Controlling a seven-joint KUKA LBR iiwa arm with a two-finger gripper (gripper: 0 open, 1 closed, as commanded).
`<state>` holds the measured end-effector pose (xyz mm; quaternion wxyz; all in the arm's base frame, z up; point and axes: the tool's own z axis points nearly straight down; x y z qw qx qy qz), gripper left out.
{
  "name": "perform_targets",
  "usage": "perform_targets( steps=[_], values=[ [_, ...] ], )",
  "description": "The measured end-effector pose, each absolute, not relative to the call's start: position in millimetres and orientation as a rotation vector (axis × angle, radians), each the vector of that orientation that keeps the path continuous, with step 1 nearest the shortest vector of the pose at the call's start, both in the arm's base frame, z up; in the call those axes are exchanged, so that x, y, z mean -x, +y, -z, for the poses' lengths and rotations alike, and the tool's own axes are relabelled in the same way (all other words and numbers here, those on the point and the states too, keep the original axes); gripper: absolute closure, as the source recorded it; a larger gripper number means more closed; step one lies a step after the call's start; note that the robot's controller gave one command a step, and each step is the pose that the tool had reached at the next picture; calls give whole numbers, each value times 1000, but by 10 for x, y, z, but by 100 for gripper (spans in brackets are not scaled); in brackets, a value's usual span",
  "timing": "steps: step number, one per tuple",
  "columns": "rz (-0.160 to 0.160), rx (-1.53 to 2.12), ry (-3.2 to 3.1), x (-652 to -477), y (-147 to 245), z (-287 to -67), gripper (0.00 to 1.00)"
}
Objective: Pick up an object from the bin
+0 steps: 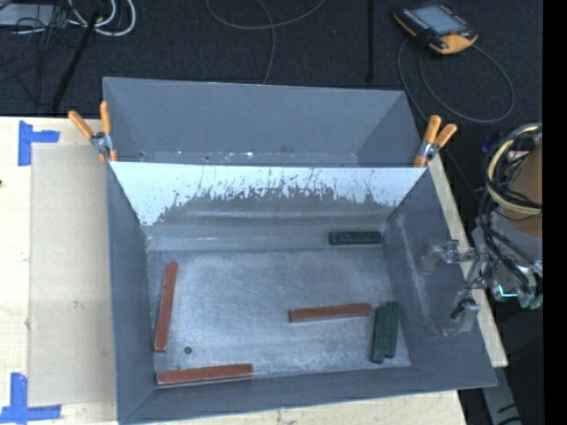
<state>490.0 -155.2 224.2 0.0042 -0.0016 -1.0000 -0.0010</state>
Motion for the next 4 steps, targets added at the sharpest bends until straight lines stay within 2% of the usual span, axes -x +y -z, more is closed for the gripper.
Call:
perform_targets(
  steps=[1, 2, 4],
  values=[
    [1, -1, -3140, -4918, -1543, -2277, 0],
    [4, -249, -3127, -4951, -938, -788, 100],
    [1, -287, -3127, -4952, -927, -906, 100]
  ],
)
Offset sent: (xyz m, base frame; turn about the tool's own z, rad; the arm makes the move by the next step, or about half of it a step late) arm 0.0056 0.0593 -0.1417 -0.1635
